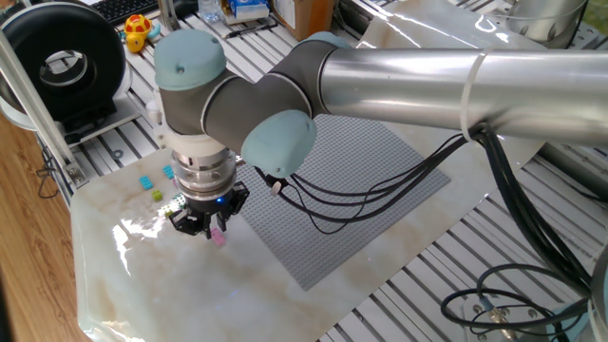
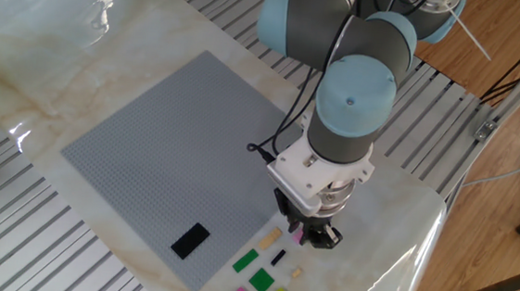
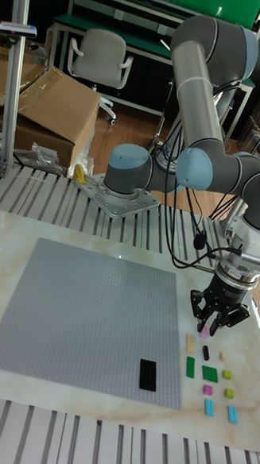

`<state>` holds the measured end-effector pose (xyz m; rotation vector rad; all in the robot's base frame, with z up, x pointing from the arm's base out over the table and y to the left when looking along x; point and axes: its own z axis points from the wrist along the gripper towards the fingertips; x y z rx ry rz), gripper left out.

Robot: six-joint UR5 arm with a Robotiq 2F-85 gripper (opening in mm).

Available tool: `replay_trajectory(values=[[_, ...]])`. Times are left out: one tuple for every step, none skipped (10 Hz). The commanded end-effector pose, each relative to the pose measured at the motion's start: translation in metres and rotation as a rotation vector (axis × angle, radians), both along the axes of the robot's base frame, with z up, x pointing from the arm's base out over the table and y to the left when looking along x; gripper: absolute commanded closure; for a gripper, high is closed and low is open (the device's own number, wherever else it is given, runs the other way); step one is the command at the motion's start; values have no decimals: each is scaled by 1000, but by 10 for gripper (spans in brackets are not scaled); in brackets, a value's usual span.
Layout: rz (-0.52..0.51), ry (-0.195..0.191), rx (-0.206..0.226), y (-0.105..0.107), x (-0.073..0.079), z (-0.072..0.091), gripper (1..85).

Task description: Stack small Lego blocks randomly, one at a time

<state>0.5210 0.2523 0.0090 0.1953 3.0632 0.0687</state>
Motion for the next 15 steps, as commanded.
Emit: replay_trajectory(values=[[-6,-5,16,3,0,-1,557],[-5,-8,16,3,1,-2,557],[-3,-9,16,3,1,-2,560],[-2,-11,18,3,1,-3,560],[0,-11,18,3,0,-3,560],[3,-11,16,3,0,-3,560],[7,-14,12,2,0,-4,563],[15,-19,10,0,1,-5,567],[30,-38,-22,-8,5,-6,723],[41,-33,-63,-18,3,-5,817],[38,-28,-59,-16,1,-3,843],[37,-23,-61,-14,-2,0,843],[28,6,-61,-10,-10,11,843],[34,10,-45,-9,-11,21,843],[45,15,-13,-8,-12,28,843]])
